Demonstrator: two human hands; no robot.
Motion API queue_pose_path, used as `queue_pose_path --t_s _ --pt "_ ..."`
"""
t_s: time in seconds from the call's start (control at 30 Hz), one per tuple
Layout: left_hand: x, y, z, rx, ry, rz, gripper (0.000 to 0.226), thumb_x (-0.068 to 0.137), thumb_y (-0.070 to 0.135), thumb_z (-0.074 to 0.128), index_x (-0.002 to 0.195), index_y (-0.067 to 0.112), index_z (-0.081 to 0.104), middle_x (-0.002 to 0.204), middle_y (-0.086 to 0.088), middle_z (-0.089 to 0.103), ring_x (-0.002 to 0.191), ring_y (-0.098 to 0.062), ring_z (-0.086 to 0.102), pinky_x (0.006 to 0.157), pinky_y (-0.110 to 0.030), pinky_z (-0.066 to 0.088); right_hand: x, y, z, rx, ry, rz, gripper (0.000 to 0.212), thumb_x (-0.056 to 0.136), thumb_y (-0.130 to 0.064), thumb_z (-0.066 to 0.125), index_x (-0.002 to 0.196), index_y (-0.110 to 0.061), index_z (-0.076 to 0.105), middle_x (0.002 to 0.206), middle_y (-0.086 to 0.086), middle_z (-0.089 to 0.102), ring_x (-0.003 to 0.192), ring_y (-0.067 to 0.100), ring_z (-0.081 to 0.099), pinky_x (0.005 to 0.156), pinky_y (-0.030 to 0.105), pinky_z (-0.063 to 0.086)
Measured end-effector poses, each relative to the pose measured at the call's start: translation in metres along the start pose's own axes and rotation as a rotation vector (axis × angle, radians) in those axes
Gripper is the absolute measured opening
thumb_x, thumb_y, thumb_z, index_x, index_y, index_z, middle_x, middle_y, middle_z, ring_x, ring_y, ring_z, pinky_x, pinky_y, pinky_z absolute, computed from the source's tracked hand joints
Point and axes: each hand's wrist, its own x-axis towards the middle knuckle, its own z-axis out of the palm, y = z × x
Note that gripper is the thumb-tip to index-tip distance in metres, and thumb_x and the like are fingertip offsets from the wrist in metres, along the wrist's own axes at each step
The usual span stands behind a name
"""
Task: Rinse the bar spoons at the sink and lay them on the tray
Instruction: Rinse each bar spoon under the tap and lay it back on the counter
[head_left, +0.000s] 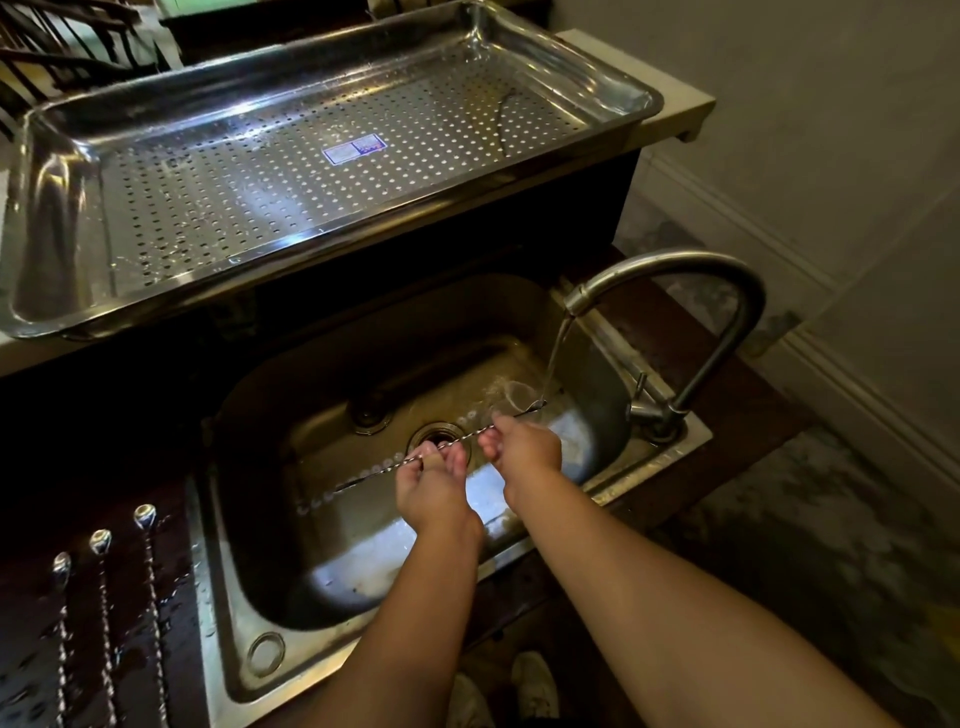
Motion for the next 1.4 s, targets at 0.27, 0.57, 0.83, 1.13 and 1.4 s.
queue_pose_path --t_s 0.27,0.57,0.83,1.13,1.4 --pt "0.001 0.005 -0.002 0.040 0.010 0.021 0.019 0.097 0.010 0.052 0.078 0.012 0.050 0.076 -0.008 0.058 0.070 -0.015 0.064 0.074 -0.026 0.052 -0.004 0.003 0.003 -0.014 -0.035 -0.011 0.024 0.090 -0.010 0.064 0.067 -0.004 0.060 0.056 0.007 0.061 0.042 0.014 0.051 0.044 0.022 0.044" --pt "0.001 0.004 -0.002 0.023 0.023 0.005 0.020 0.096 0.009 0.054 0.077 0.012 0.050 0.074 -0.008 0.059 0.068 -0.015 0.064 0.079 -0.026 0.052 0.010 -0.010 -0.009 -0.067 0.102 0.027 0.029 0.088 -0.023 0.067 0.064 -0.007 0.065 0.052 0.001 0.064 0.045 0.013 0.056 0.056 0.026 0.047" --pt "-0.003 -0.004 0.002 -0.001 -0.008 -0.040 0.017 0.095 0.006 0.055 0.079 0.011 0.052 0.076 -0.009 0.061 0.070 -0.017 0.065 0.055 -0.017 0.057 0.018 -0.031 -0.020 -0.056 0.176 0.078 0.044 0.093 -0.042 0.059 0.071 -0.005 0.068 0.056 0.001 0.061 0.046 0.012 0.054 0.053 0.024 0.045" --pt "-0.008 -0.018 0.002 0.010 -0.042 -0.083 0.016 0.095 0.006 0.055 0.080 0.010 0.053 0.080 -0.009 0.064 0.076 -0.018 0.066 0.071 -0.022 0.057 0.000 -0.012 -0.011 -0.142 0.072 -0.029 0.032 0.089 -0.019 0.062 0.059 -0.007 0.058 0.050 0.001 0.058 0.032 0.007 0.047 0.037 0.017 0.037" --pt "-0.011 -0.021 0.006 0.008 -0.107 -0.157 0.007 0.095 0.002 0.053 0.090 0.002 0.057 0.097 -0.024 0.064 0.089 -0.033 0.066 0.097 -0.041 0.051 -0.012 -0.008 -0.011 -0.159 -0.056 -0.063 0.032 0.090 -0.014 0.061 0.059 -0.007 0.056 0.054 0.006 0.055 0.039 0.013 0.048 0.040 0.020 0.040"
